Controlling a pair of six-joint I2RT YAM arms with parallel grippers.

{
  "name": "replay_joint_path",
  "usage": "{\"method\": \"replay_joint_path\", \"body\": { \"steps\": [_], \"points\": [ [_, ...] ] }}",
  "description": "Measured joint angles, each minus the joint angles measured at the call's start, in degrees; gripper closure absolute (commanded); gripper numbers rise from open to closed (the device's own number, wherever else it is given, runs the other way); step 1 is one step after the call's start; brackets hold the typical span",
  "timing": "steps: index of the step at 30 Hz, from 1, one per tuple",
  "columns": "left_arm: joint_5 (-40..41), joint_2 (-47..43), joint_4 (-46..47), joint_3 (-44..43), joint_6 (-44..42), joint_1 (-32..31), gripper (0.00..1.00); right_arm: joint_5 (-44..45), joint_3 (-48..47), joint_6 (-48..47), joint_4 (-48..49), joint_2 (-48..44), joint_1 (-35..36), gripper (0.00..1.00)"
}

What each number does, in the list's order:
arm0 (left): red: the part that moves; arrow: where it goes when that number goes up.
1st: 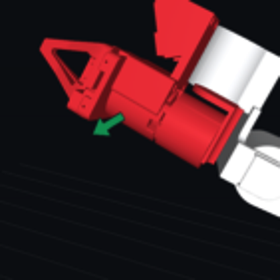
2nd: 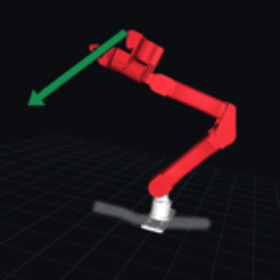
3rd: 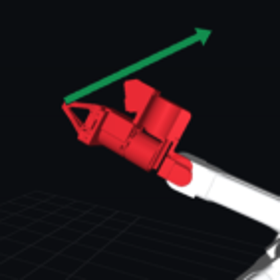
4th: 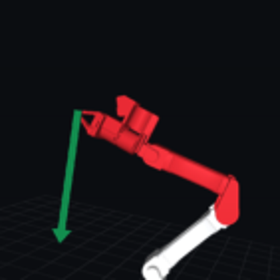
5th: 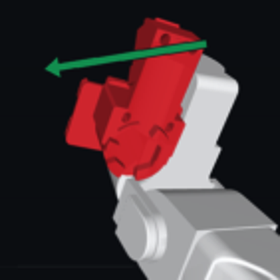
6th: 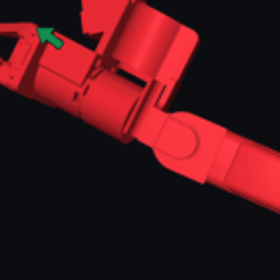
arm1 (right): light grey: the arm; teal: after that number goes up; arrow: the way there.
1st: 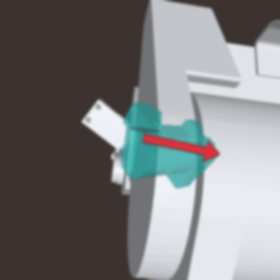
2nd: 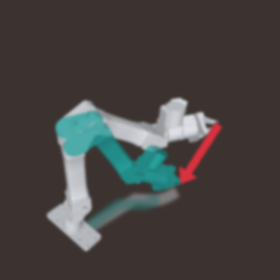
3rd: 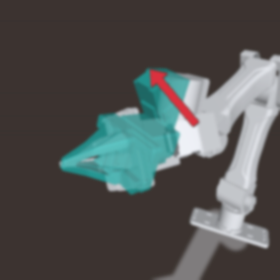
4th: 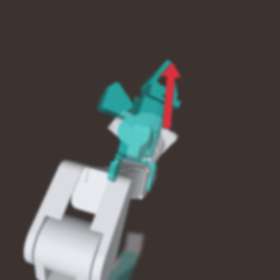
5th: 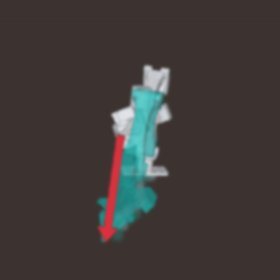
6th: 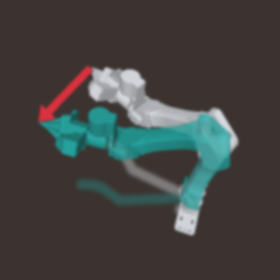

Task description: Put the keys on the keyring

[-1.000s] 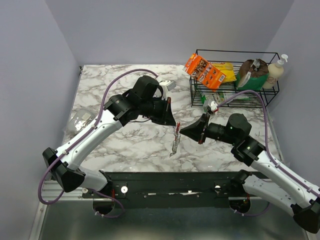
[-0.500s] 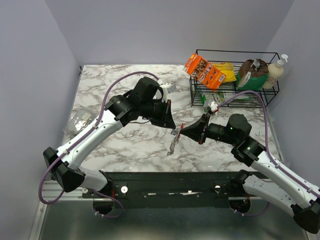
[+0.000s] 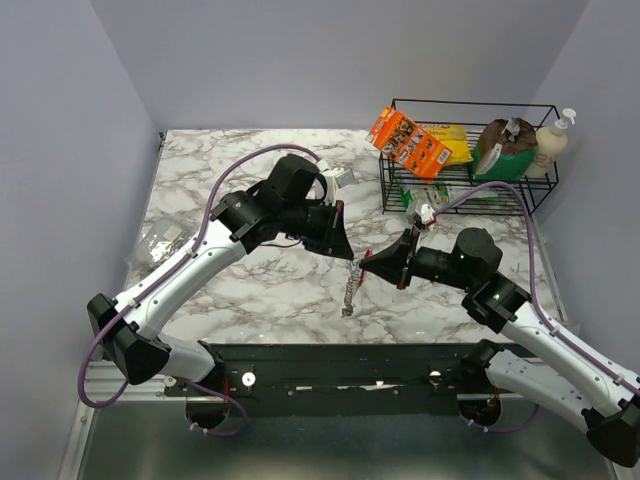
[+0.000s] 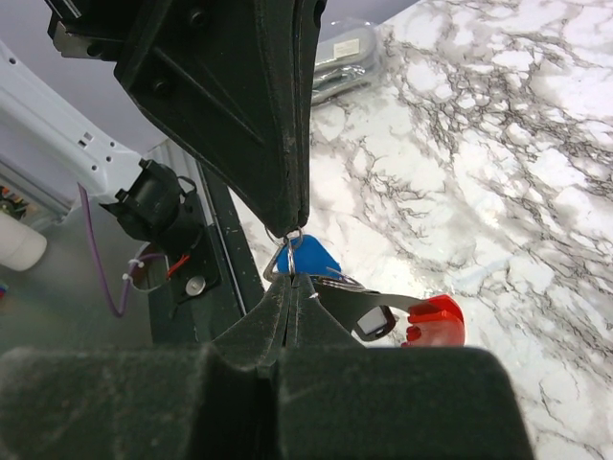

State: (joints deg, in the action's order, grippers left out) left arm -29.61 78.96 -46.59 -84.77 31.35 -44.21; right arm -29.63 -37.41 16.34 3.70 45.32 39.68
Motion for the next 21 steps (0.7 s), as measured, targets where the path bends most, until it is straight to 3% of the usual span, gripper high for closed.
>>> {"method": "replay_joint_path", "body": {
  "steps": [21],
  "points": [
    [-1.2, 0.0, -0.9, 0.0, -0.3, 0.2, 1.00, 0.1, 0.0, -1.1, -0.3, 0.0, 0.0, 1.00]
  ]
}}
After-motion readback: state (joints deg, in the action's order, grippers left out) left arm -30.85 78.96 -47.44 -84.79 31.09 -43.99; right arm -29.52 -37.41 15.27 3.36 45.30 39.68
